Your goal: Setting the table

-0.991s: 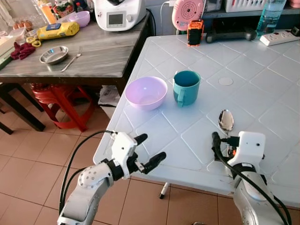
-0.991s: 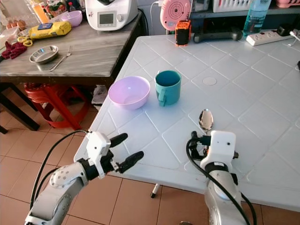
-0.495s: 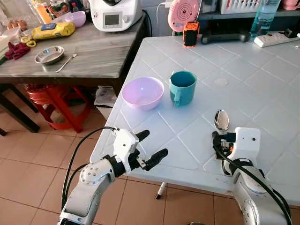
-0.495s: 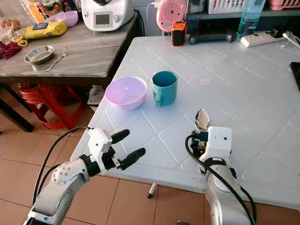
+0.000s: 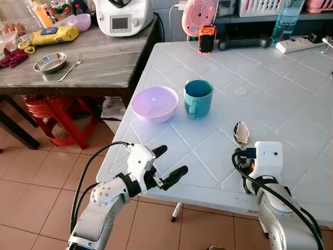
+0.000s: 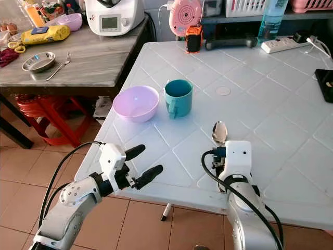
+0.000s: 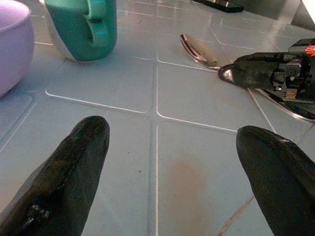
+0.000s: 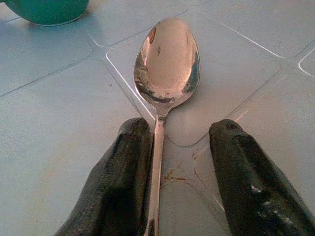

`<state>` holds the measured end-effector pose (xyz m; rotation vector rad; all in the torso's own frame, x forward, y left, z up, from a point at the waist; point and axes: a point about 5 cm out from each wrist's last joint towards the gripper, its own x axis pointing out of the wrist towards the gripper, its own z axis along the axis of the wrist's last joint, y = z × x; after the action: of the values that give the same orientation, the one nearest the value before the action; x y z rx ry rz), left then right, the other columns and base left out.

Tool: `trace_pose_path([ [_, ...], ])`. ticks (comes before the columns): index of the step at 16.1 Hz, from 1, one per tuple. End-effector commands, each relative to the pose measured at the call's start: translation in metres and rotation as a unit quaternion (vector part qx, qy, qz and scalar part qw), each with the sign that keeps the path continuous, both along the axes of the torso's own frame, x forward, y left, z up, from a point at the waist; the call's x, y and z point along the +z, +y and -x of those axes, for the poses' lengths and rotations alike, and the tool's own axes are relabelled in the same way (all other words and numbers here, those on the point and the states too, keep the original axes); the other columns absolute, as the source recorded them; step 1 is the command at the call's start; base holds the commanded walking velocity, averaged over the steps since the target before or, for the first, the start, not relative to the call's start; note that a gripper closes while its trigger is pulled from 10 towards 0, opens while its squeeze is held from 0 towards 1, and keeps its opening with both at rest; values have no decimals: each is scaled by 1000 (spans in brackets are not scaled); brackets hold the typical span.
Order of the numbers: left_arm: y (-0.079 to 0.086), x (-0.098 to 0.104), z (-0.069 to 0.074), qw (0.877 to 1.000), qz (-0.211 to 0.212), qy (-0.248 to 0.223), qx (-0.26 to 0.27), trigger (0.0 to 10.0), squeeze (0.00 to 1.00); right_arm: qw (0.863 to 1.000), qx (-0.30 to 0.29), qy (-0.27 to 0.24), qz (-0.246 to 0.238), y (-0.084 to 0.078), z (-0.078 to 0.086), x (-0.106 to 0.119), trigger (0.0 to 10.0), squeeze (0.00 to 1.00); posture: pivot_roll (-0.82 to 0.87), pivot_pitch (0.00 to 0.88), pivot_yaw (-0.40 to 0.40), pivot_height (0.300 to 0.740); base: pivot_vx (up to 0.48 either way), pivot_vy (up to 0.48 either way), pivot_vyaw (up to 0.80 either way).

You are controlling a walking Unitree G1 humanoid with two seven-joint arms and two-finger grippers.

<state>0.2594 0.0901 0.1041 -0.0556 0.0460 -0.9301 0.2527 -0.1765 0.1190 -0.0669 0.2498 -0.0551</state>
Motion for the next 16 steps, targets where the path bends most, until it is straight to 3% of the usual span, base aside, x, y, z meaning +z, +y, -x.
trace_pose_path([
  [1,2,0,1,1000,-1,-3,0,10000,0,997,49,60,-28,21,4,-22,0,0,-148,125,126,740,0,0,0],
  [16,-1,1,0,1000,5,-8,-2,10000,0,998,38,56,-16,14,0,-25,0,0,-154,118,124,740,0,0,0],
])
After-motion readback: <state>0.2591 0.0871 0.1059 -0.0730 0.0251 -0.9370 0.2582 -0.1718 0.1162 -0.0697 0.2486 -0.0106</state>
